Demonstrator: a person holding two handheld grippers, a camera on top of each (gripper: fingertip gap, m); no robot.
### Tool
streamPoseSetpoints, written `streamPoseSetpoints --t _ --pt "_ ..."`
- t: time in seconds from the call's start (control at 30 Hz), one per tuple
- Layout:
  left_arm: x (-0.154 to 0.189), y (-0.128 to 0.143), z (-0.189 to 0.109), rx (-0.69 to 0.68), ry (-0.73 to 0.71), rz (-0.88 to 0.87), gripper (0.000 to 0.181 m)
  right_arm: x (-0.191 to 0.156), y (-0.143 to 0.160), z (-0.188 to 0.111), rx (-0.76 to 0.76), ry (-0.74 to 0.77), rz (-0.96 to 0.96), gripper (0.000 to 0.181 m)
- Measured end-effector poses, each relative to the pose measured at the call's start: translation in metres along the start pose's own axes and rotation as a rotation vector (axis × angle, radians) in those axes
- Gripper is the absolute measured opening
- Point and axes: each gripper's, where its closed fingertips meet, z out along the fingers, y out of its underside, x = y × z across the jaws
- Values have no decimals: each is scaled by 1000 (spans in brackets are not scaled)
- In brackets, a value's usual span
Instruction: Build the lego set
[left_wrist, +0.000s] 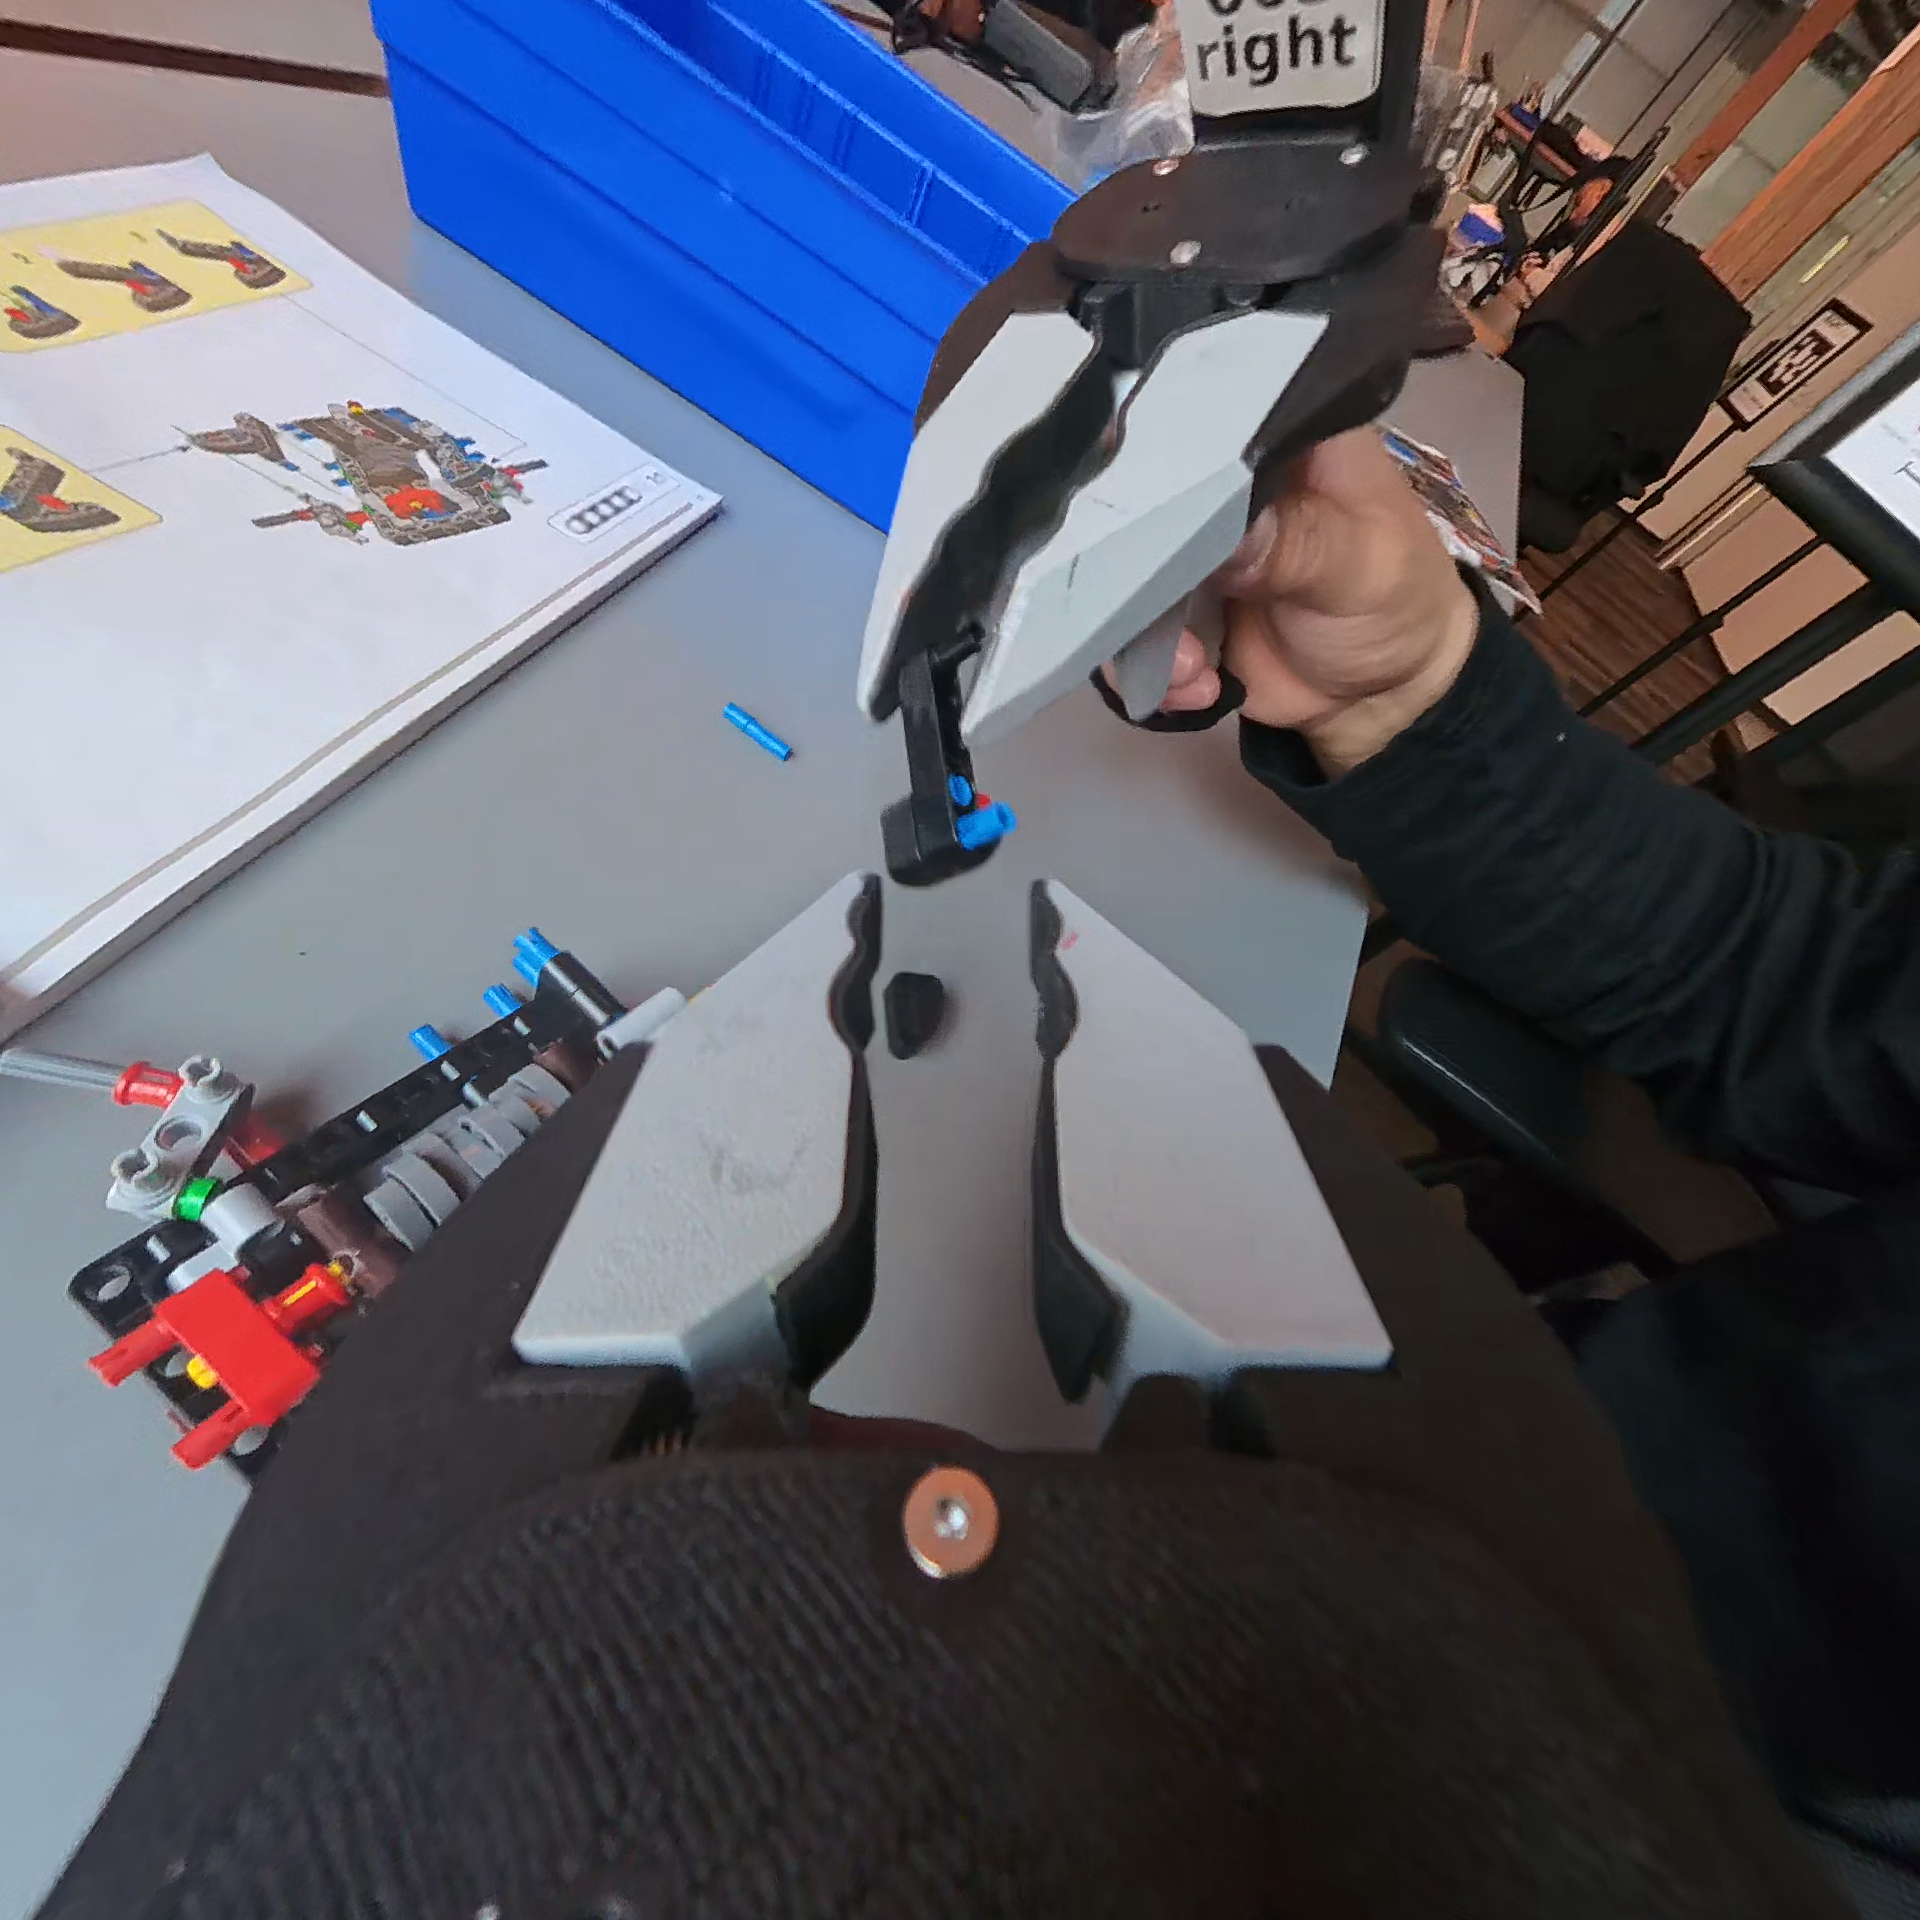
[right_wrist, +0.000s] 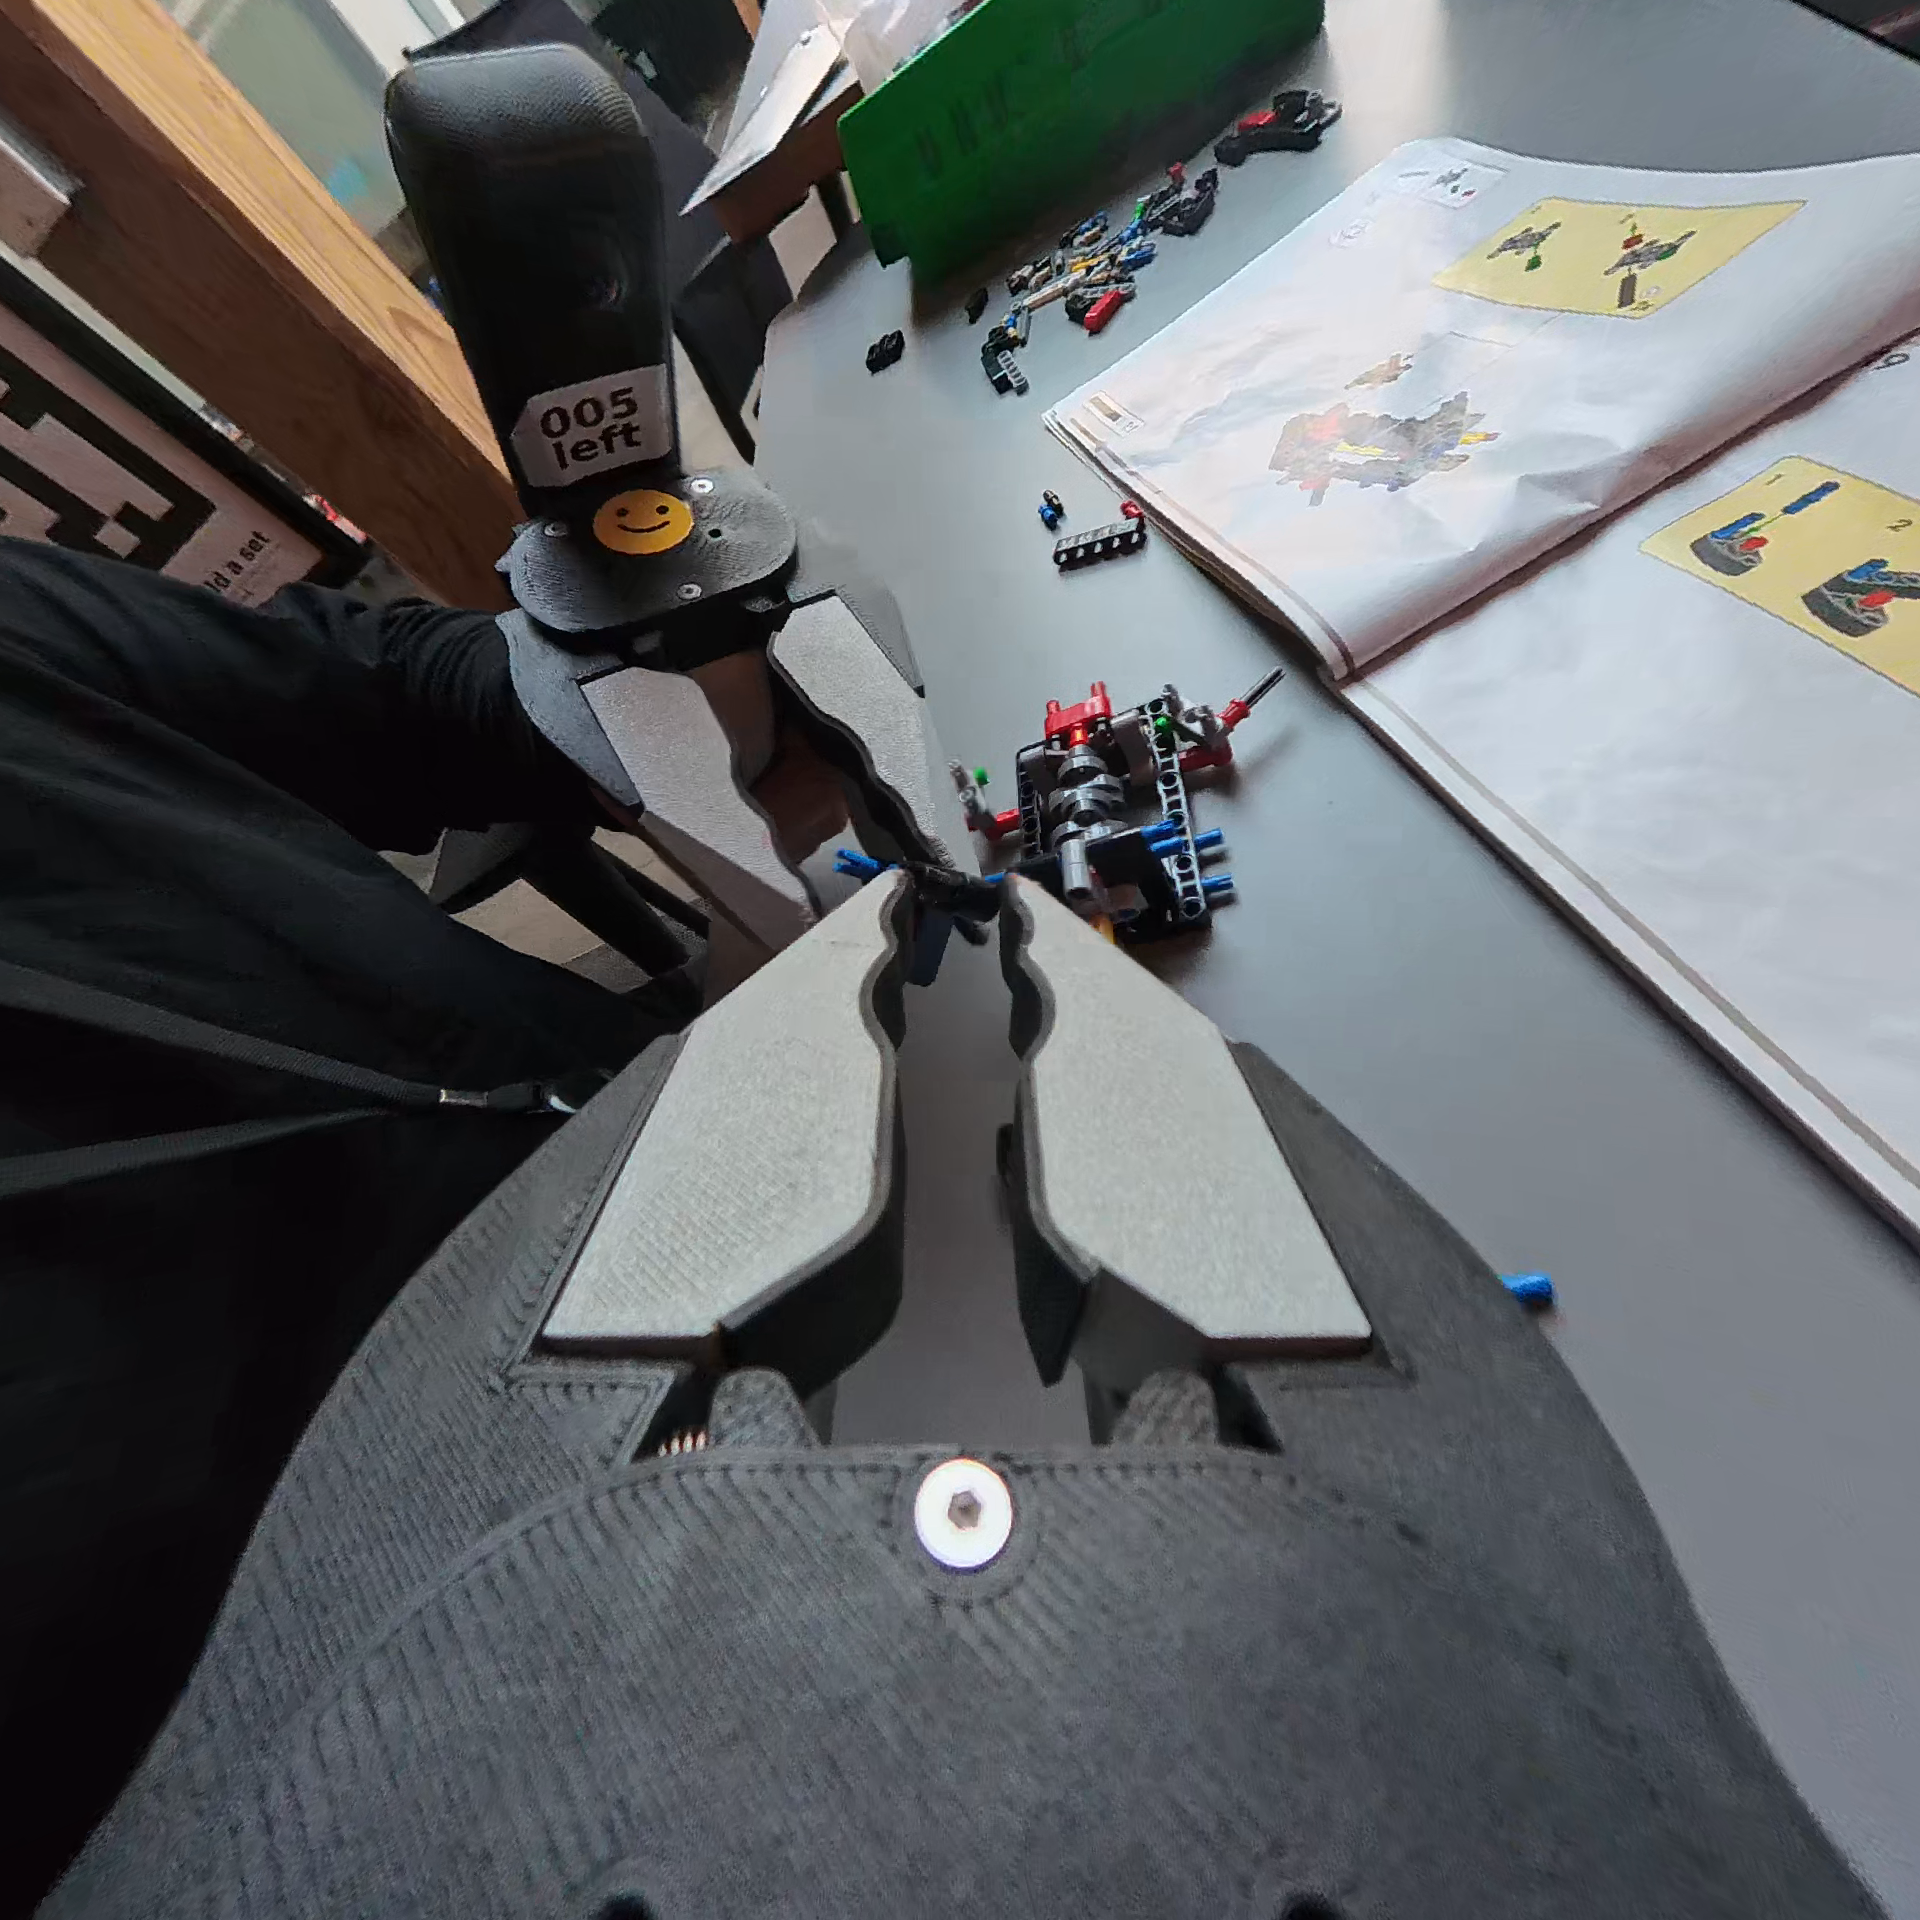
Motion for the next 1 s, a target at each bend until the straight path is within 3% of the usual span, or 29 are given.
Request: streamPoseSetpoints --t 0.13,0.4,0.57,0.73,0.83,1.0 --pt "-7 1 -12 -17 -60 37 35 38 -3 -10 -7 89 97 12" --pt "-1 12 -54 -43 -163 263 29 105 28 6 -229 153 274 13" --pt "-12 31 -71 -74 -184 251 27 103 27 -3 -208 155 326 13" --pt "-30 52 -86 -121 -235 268 27 93 30 -57 -241 351 337 13" --pt "-33 59 -89 -121 -224 260 27 88 48 -80 -314 449 393 13" --pt "-32 67 -88 -137 -199 261 26 77 93 -71 -409 425 498 14"
